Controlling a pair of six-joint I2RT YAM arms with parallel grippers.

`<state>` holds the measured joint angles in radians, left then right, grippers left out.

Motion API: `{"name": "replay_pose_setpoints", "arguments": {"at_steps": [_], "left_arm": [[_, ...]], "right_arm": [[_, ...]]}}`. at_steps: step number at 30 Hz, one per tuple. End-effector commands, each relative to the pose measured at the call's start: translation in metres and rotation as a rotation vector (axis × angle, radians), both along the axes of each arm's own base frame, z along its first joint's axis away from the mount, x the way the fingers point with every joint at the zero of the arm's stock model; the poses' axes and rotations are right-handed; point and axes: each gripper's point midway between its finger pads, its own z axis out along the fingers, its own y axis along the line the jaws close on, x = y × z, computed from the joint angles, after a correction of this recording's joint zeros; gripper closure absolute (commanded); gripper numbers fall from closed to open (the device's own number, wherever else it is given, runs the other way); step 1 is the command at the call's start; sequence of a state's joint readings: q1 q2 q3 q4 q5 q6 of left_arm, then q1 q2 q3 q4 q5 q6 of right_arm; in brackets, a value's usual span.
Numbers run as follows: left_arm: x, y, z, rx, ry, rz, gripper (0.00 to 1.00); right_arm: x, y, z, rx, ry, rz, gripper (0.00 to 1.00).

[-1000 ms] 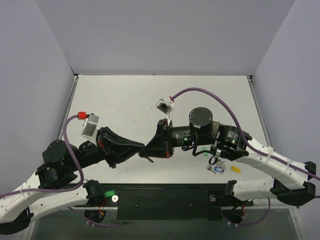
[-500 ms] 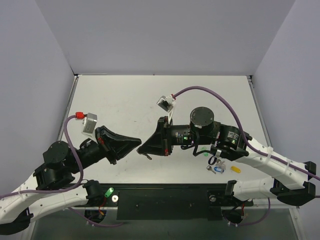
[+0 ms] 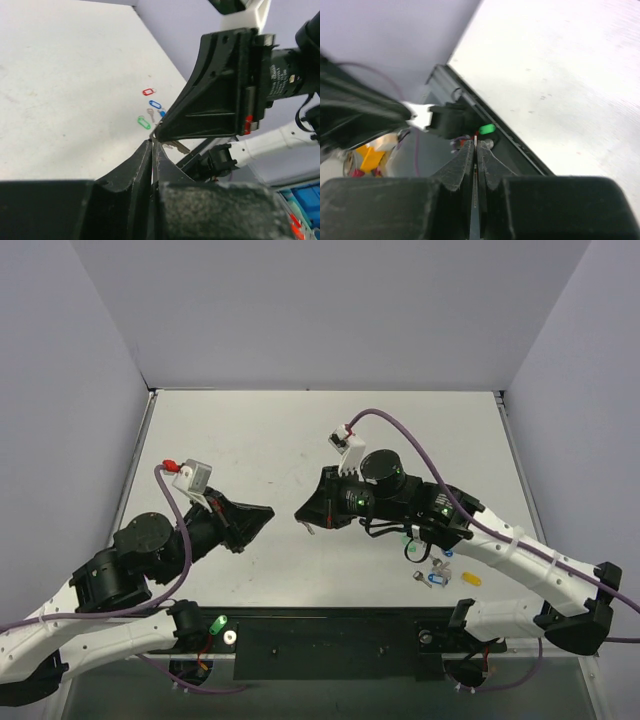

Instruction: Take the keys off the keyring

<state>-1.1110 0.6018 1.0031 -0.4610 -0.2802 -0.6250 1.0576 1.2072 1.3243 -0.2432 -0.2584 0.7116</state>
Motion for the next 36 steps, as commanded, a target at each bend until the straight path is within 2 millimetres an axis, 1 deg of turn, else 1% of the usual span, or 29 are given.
{"name": "replay_pose_setpoints", "arguments": {"at_steps": [1, 2, 3, 4, 5, 7, 8, 9, 10, 11, 12, 13, 19, 24, 25, 26, 27, 29, 30, 31, 32, 34, 35, 36], "left_arm": [[0.022, 0.029, -0.009, 0.077, 0.069, 0.205, 0.80], [0.025, 0.032, -0.010, 0.084, 0.071, 0.230, 0.73], [0.026, 0.033, -0.014, 0.104, 0.078, 0.240, 0.69], [0.027, 0.034, -0.016, 0.109, 0.080, 0.247, 0.61], [0.028, 0.034, -0.019, 0.118, 0.083, 0.254, 0.56], [0.029, 0.037, -0.021, 0.120, 0.087, 0.271, 0.51], [0.030, 0.039, -0.021, 0.121, 0.084, 0.282, 0.50], [0.031, 0.040, -0.023, 0.125, 0.087, 0.288, 0.48], [0.031, 0.043, -0.024, 0.127, 0.086, 0.297, 0.47], [0.032, 0.044, -0.025, 0.128, 0.088, 0.302, 0.46], [0.032, 0.047, -0.025, 0.126, 0.084, 0.313, 0.46], [0.033, 0.048, -0.027, 0.132, 0.085, 0.320, 0.45], [0.034, 0.057, -0.033, 0.152, 0.086, 0.349, 0.44], [0.035, 0.060, -0.036, 0.165, 0.080, 0.364, 0.44], [0.035, 0.061, -0.036, 0.165, 0.080, 0.367, 0.44], [0.035, 0.061, -0.036, 0.164, 0.079, 0.367, 0.44], [0.035, 0.061, -0.036, 0.163, 0.080, 0.367, 0.44], [0.035, 0.062, -0.037, 0.165, 0.080, 0.368, 0.44], [0.035, 0.062, -0.036, 0.162, 0.079, 0.368, 0.44], [0.035, 0.062, -0.036, 0.164, 0.079, 0.368, 0.44], [0.035, 0.062, -0.036, 0.162, 0.079, 0.368, 0.44], [0.035, 0.064, -0.033, 0.151, 0.075, 0.371, 0.44], [0.035, 0.065, -0.033, 0.149, 0.074, 0.373, 0.44], [0.034, 0.065, -0.032, 0.145, 0.073, 0.373, 0.44]], "right_arm": [[0.044, -0.023, -0.061, -0.169, 0.094, -0.225, 1.00], [0.049, -0.026, -0.070, -0.193, 0.106, -0.250, 1.00], [0.057, -0.030, -0.083, -0.236, 0.117, -0.281, 1.00], [0.061, -0.031, -0.089, -0.257, 0.119, -0.296, 1.00], [0.069, -0.034, -0.101, -0.300, 0.131, -0.322, 1.00], [0.079, -0.036, -0.115, -0.359, 0.125, -0.345, 1.00], [0.083, -0.035, -0.117, -0.370, 0.119, -0.349, 1.00], [0.087, -0.035, -0.128, -0.403, 0.121, -0.353, 1.00], [0.089, -0.033, -0.128, -0.409, 0.117, -0.350, 1.00], [0.098, -0.036, -0.140, -0.458, 0.109, -0.374, 1.00], [0.102, -0.036, -0.140, -0.469, 0.103, -0.379, 1.00], [0.108, -0.036, -0.148, -0.509, 0.105, -0.385, 1.00], [0.127, -0.032, -0.178, -0.622, 0.127, -0.387, 1.00], [0.140, -0.028, -0.188, -0.666, 0.138, -0.385, 1.00], [0.143, -0.028, -0.182, -0.661, 0.133, -0.392, 1.00], [0.145, -0.029, -0.185, -0.676, 0.136, -0.393, 1.00], [0.148, -0.027, -0.181, -0.668, 0.131, -0.394, 1.00], [0.151, -0.025, -0.180, -0.672, 0.130, -0.396, 1.00], [0.153, -0.025, -0.183, -0.681, 0.136, -0.395, 1.00], [0.155, -0.024, -0.181, -0.676, 0.134, -0.399, 1.00], [0.156, -0.024, -0.182, -0.682, 0.139, -0.398, 0.98], [0.156, -0.023, -0.183, -0.683, 0.143, -0.395, 0.85], [0.157, -0.022, -0.182, -0.681, 0.141, -0.391, 0.73], [0.157, -0.022, -0.181, -0.676, 0.142, -0.385, 0.69]]}}
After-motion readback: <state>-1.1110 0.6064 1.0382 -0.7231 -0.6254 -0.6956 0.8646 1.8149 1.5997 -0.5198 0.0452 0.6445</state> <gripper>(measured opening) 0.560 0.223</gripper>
